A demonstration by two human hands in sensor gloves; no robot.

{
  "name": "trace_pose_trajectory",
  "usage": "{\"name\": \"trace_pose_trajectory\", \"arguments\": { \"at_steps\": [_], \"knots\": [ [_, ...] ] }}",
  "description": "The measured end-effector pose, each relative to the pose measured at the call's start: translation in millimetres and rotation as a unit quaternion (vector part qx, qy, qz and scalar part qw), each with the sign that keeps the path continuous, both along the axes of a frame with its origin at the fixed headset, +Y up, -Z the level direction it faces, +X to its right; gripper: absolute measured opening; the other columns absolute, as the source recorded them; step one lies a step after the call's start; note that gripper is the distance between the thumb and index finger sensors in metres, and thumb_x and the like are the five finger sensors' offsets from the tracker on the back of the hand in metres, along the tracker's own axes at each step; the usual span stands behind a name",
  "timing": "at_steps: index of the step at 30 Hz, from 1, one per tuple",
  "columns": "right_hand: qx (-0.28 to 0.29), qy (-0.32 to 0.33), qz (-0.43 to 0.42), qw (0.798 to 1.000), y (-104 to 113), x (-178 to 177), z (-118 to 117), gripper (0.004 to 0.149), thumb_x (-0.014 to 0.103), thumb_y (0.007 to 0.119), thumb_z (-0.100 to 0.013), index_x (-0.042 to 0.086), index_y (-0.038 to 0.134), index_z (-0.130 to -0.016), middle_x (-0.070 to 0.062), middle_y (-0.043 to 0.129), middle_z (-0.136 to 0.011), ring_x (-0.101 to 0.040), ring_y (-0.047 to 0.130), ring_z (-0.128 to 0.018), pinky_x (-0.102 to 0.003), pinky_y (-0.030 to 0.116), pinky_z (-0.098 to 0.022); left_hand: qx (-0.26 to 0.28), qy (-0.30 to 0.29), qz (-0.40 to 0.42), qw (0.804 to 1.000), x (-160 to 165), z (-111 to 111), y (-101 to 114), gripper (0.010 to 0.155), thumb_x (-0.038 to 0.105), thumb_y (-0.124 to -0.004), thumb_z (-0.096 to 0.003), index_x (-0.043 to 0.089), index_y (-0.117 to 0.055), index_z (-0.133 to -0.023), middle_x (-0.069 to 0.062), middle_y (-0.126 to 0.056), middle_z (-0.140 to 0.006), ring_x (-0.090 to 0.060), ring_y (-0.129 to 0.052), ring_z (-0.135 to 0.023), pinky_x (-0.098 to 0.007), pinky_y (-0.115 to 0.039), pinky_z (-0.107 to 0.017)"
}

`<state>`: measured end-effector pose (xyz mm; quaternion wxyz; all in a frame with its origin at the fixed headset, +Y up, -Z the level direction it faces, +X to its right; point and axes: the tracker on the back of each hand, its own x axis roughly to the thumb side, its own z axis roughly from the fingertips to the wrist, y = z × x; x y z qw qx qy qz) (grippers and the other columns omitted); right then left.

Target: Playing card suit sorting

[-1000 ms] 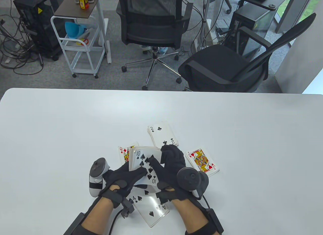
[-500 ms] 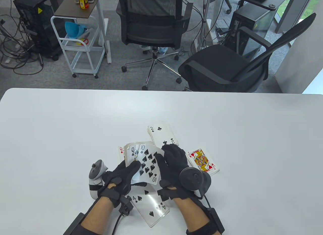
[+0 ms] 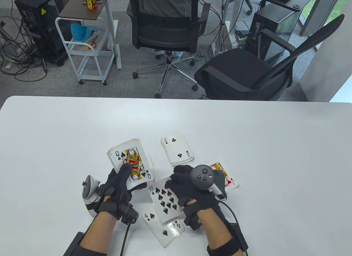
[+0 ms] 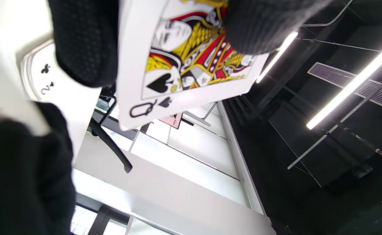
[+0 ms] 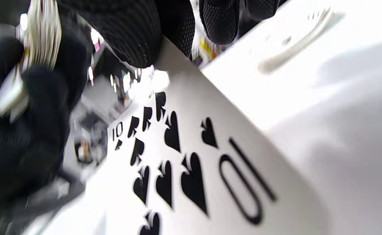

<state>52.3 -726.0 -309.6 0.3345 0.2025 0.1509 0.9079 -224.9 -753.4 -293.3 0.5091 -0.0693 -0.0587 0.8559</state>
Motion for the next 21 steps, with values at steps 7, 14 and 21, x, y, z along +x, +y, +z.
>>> {"name": "trace_pose_trajectory", "arguments": {
  "at_steps": [7, 14, 21],
  "knots": [
    [-0.013, 0.060, 0.104, 0.993, -13, -41, 14, 0.038, 0.033, 0.087, -0.058, 0.005, 0.087, -0.083, -0.026, 0.048, -0.112, -0.054, 0.024, -0.105, -0.076, 0.024, -0.067, -0.001, -0.003, -0.009, 1.000, 1, 0, 0, 0.057, 0.053, -0.081, -0.0577, 0.028, -0.063, -0.105, 0.001, -0.081, -0.101, -0.029, -0.095, -0.085, -0.040, -0.095, -0.049],
    [0.056, 0.051, 0.225, 0.971, -25, -57, 19, 0.041, 0.037, 0.093, -0.054, 0.008, 0.082, -0.081, -0.024, 0.049, -0.109, -0.054, 0.026, -0.105, -0.076, 0.026, -0.067, -0.004, -0.009, -0.020, 1.000, 3, 0, -3, 0.057, 0.053, -0.081, -0.0576, 0.028, -0.063, -0.105, 0.001, -0.082, -0.101, -0.029, -0.095, -0.085, -0.040, -0.095, -0.049],
    [0.091, 0.003, 0.129, 0.987, -10, -36, 14, 0.041, 0.043, 0.088, -0.056, 0.009, 0.083, -0.078, -0.024, 0.054, -0.107, -0.054, 0.032, -0.103, -0.075, 0.029, -0.067, -0.005, -0.020, -0.043, 0.999, 10, 1, -5, 0.057, 0.053, -0.081, -0.0577, 0.028, -0.063, -0.105, 0.001, -0.081, -0.101, -0.030, -0.094, -0.085, -0.040, -0.095, -0.049]
  ]
}}
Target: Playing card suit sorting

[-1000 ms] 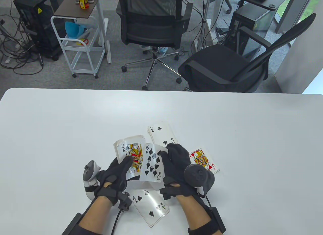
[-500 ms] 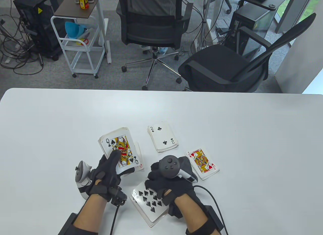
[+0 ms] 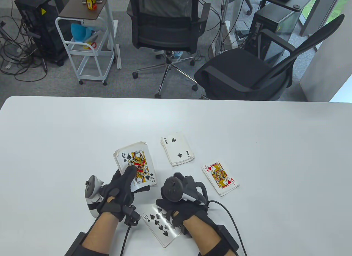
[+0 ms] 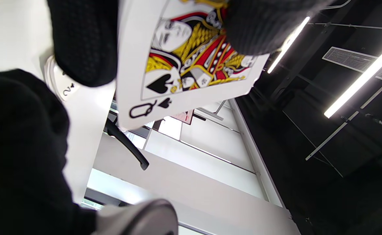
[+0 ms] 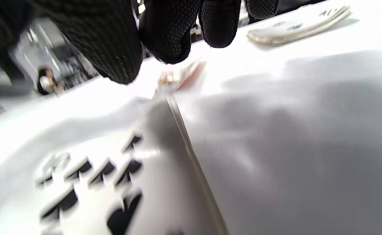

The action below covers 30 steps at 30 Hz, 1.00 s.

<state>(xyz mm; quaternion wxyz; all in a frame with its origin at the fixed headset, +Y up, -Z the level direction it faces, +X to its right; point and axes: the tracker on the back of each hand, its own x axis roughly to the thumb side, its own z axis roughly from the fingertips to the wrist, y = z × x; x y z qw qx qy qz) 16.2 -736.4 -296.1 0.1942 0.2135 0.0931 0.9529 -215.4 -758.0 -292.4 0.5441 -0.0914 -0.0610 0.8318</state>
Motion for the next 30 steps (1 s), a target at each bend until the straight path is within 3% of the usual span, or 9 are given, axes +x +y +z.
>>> {"name": "trace_pose_trajectory", "arguments": {
  "at_steps": [4, 9, 14, 23, 26, 30],
  "knots": [
    [0.049, -0.060, -0.099, 0.992, 9, 19, -3, 0.044, 0.046, 0.077, -0.058, 0.008, 0.084, -0.079, -0.024, 0.057, -0.106, -0.055, 0.037, -0.102, -0.075, 0.032, -0.066, 0.002, -0.004, -0.032, 0.999, 3, 1, -1, 0.057, 0.053, -0.081, -0.0578, 0.027, -0.063, -0.106, 0.001, -0.081, -0.101, -0.030, -0.095, -0.085, -0.041, -0.095, -0.049],
    [0.107, -0.133, -0.225, 0.959, 19, 43, -3, 0.045, 0.043, 0.076, -0.058, 0.008, 0.081, -0.085, -0.024, 0.058, -0.105, -0.055, 0.041, -0.100, -0.074, 0.034, -0.066, 0.001, -0.015, -0.057, 0.998, 8, 1, -2, 0.057, 0.052, -0.081, -0.0577, 0.027, -0.063, -0.105, 0.001, -0.082, -0.101, -0.030, -0.095, -0.085, -0.041, -0.095, -0.048],
    [0.133, -0.147, -0.310, 0.930, 23, 53, 0, 0.050, 0.047, 0.075, -0.057, 0.009, 0.077, -0.089, -0.023, 0.058, -0.105, -0.054, 0.043, -0.100, -0.073, 0.037, -0.066, -0.004, -0.041, -0.089, 0.995, 18, 2, -7, 0.056, 0.052, -0.081, -0.0576, 0.028, -0.063, -0.105, 0.000, -0.082, -0.101, -0.030, -0.094, -0.085, -0.041, -0.094, -0.049],
    [0.142, -0.151, -0.295, 0.933, 20, 45, 5, 0.061, 0.055, 0.081, -0.054, 0.008, 0.069, -0.092, -0.023, 0.056, -0.106, -0.054, 0.043, -0.100, -0.073, 0.037, -0.066, 0.013, -0.078, -0.142, 0.987, 34, 6, -8, 0.056, 0.051, -0.082, -0.0573, 0.028, -0.064, -0.105, 0.000, -0.082, -0.101, -0.031, -0.094, -0.085, -0.042, -0.094, -0.049],
    [0.154, -0.159, -0.286, 0.932, 21, 44, 7, 0.056, 0.050, 0.086, -0.052, 0.007, 0.072, -0.085, -0.021, 0.060, -0.103, -0.054, 0.049, -0.099, -0.073, 0.041, -0.066, 0.025, -0.078, -0.182, 0.980, 37, 7, -9, 0.056, 0.051, -0.082, -0.0570, 0.028, -0.064, -0.105, 0.001, -0.083, -0.100, -0.030, -0.095, -0.084, -0.041, -0.094, -0.049],
    [0.164, -0.157, -0.295, 0.928, 24, 44, 8, 0.048, 0.044, 0.088, -0.051, 0.007, 0.074, -0.079, -0.020, 0.064, -0.102, -0.052, 0.054, -0.098, -0.072, 0.043, -0.067, 0.010, -0.084, -0.165, 0.983, 38, 7, -13, 0.056, 0.050, -0.083, -0.0569, 0.027, -0.064, -0.105, 0.001, -0.083, -0.100, -0.030, -0.096, -0.083, -0.041, -0.095, -0.048]
  ]
}}
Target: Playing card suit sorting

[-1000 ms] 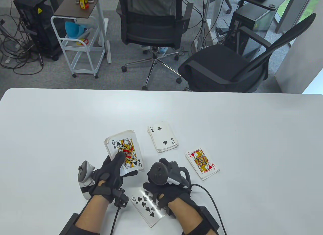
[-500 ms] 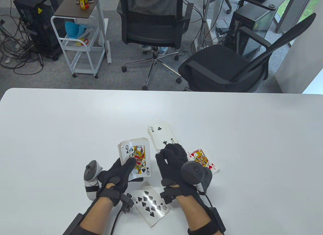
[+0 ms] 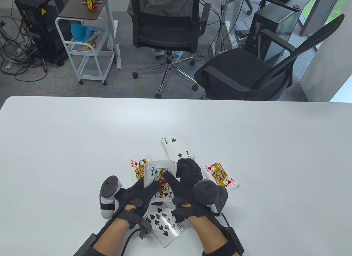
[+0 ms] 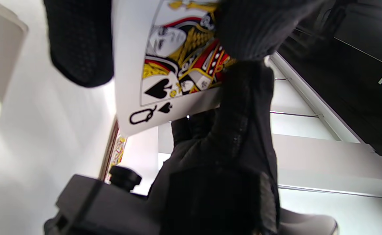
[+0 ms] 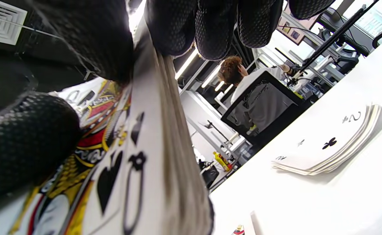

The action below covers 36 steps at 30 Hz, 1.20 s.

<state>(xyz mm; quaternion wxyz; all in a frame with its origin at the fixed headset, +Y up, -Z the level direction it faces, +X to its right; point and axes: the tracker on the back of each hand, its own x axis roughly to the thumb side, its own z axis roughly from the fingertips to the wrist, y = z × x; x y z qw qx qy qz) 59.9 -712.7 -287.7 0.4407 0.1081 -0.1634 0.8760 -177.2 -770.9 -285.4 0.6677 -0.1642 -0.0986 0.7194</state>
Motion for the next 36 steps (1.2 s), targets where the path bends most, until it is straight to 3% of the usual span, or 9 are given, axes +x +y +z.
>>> {"name": "trace_pose_trajectory", "arguments": {
  "at_steps": [11, 15, 22, 27, 33, 36],
  "knots": [
    [0.020, 0.017, -0.045, 0.999, -1, 1, -1, 0.040, 0.037, 0.078, -0.056, 0.004, 0.081, -0.079, -0.019, 0.073, -0.097, -0.049, 0.063, -0.096, -0.071, 0.047, -0.067, -0.010, -0.003, 0.027, 1.000, -3, -1, 1, 0.057, 0.051, -0.083, -0.0571, 0.027, -0.063, -0.105, 0.000, -0.082, -0.100, -0.030, -0.095, -0.083, -0.041, -0.095, -0.048],
    [0.013, 0.025, -0.033, 0.999, -3, -1, -2, 0.047, 0.044, 0.088, -0.052, 0.009, 0.077, -0.080, -0.017, 0.071, -0.097, -0.050, 0.060, -0.096, -0.072, 0.045, -0.067, -0.008, -0.005, 0.025, 1.000, -3, -1, 2, 0.057, 0.051, -0.083, -0.0570, 0.027, -0.064, -0.105, 0.000, -0.083, -0.100, -0.030, -0.095, -0.083, -0.041, -0.095, -0.048],
    [0.021, 0.016, -0.044, 0.999, -2, 4, -3, 0.037, 0.035, 0.078, -0.056, 0.006, 0.086, -0.077, -0.016, 0.078, -0.096, -0.048, 0.064, -0.096, -0.071, 0.046, -0.067, -0.034, -0.015, 0.057, 0.998, -5, -1, -2, 0.060, 0.056, -0.080, -0.0576, 0.027, -0.062, -0.106, -0.001, -0.081, -0.102, -0.031, -0.094, -0.085, -0.041, -0.094, -0.049],
    [0.033, 0.002, -0.051, 0.998, -2, 12, -6, 0.039, 0.037, 0.085, -0.054, 0.009, 0.087, -0.080, -0.016, 0.077, -0.097, -0.048, 0.066, -0.095, -0.071, 0.048, -0.067, -0.034, -0.009, 0.074, 0.997, -6, -1, 0, 0.059, 0.055, -0.079, -0.0579, 0.027, -0.062, -0.106, -0.001, -0.081, -0.102, -0.031, -0.094, -0.085, -0.041, -0.094, -0.050],
    [-0.011, -0.025, -0.056, 0.998, -3, 30, -14, 0.037, 0.035, 0.084, -0.055, 0.009, 0.086, -0.081, -0.017, 0.074, -0.098, -0.050, 0.062, -0.096, -0.072, 0.045, -0.067, -0.013, 0.052, 0.106, 0.993, -25, -4, 7, 0.058, 0.055, -0.079, -0.0580, 0.027, -0.062, -0.106, 0.000, -0.081, -0.102, -0.031, -0.094, -0.085, -0.041, -0.093, -0.050],
    [-0.061, -0.021, -0.055, 0.996, -6, 37, -19, 0.037, 0.033, 0.083, -0.056, 0.007, 0.088, -0.081, -0.019, 0.072, -0.100, -0.052, 0.057, -0.097, -0.073, 0.042, -0.067, -0.003, 0.074, 0.133, 0.988, -35, -6, 13, 0.057, 0.055, -0.078, -0.0581, 0.028, -0.062, -0.106, 0.000, -0.081, -0.102, -0.030, -0.094, -0.085, -0.041, -0.093, -0.050]
  ]
}}
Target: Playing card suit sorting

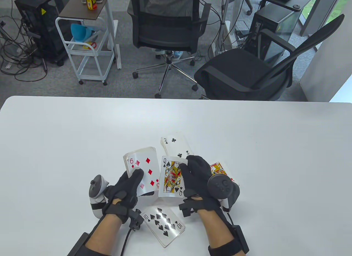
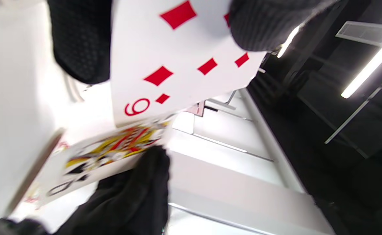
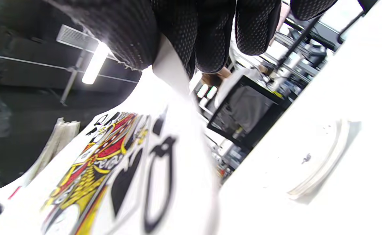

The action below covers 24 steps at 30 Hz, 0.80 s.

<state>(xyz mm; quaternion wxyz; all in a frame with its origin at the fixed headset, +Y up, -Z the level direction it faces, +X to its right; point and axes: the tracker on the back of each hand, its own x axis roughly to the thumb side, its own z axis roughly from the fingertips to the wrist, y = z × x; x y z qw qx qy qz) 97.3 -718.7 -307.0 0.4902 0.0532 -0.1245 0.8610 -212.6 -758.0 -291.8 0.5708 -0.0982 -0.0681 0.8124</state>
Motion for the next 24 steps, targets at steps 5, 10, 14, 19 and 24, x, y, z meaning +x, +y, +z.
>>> {"name": "trace_pose_trajectory", "arguments": {
  "at_steps": [5, 10, 14, 19, 24],
  "knots": [
    [-0.077, 0.081, 0.029, 0.993, -1, -12, -1, 0.037, 0.034, 0.085, -0.056, 0.007, 0.087, -0.082, -0.021, 0.067, -0.102, -0.054, 0.048, -0.100, -0.074, 0.037, -0.066, 0.013, 0.022, 0.033, 0.999, -10, 0, 7, 0.057, 0.055, -0.078, -0.0581, 0.028, -0.062, -0.106, 0.000, -0.080, -0.102, -0.030, -0.094, -0.085, -0.041, -0.094, -0.050],
    [-0.132, 0.190, 0.126, 0.965, 4, -47, 6, 0.037, 0.034, 0.087, -0.056, 0.007, 0.086, -0.082, -0.022, 0.061, -0.106, -0.055, 0.037, -0.103, -0.075, 0.032, -0.067, 0.018, 0.032, 0.042, 0.998, -15, -1, 9, 0.058, 0.056, -0.078, -0.0581, 0.028, -0.062, -0.106, 0.000, -0.081, -0.102, -0.030, -0.094, -0.085, -0.041, -0.093, -0.050],
    [-0.202, 0.267, 0.197, 0.921, -10, -69, 11, 0.037, 0.032, 0.088, -0.057, 0.004, 0.086, -0.081, -0.025, 0.054, -0.109, -0.056, 0.028, -0.104, -0.076, 0.027, -0.067, 0.008, 0.035, 0.034, 0.999, -18, -1, 7, 0.058, 0.056, -0.077, -0.0583, 0.027, -0.061, -0.106, 0.000, -0.080, -0.102, -0.030, -0.094, -0.085, -0.041, -0.093, -0.050],
    [-0.182, 0.249, 0.314, 0.898, -15, -89, 17, 0.038, 0.033, 0.089, -0.057, 0.004, 0.086, -0.081, -0.025, 0.054, -0.109, -0.056, 0.028, -0.104, -0.076, 0.026, -0.067, 0.007, 0.024, 0.027, 0.999, -13, 0, 7, 0.058, 0.056, -0.077, -0.0583, 0.027, -0.061, -0.106, 0.000, -0.081, -0.101, -0.030, -0.094, -0.085, -0.041, -0.093, -0.050],
    [-0.165, 0.222, 0.371, 0.886, -26, -98, 20, 0.039, 0.035, 0.092, -0.055, 0.006, 0.083, -0.079, -0.025, 0.053, -0.109, -0.055, 0.029, -0.104, -0.076, 0.026, -0.067, 0.003, 0.018, 0.020, 1.000, -11, 0, 4, 0.058, 0.056, -0.077, -0.0585, 0.027, -0.061, -0.106, 0.000, -0.081, -0.101, -0.030, -0.094, -0.085, -0.041, -0.093, -0.050]
  ]
}}
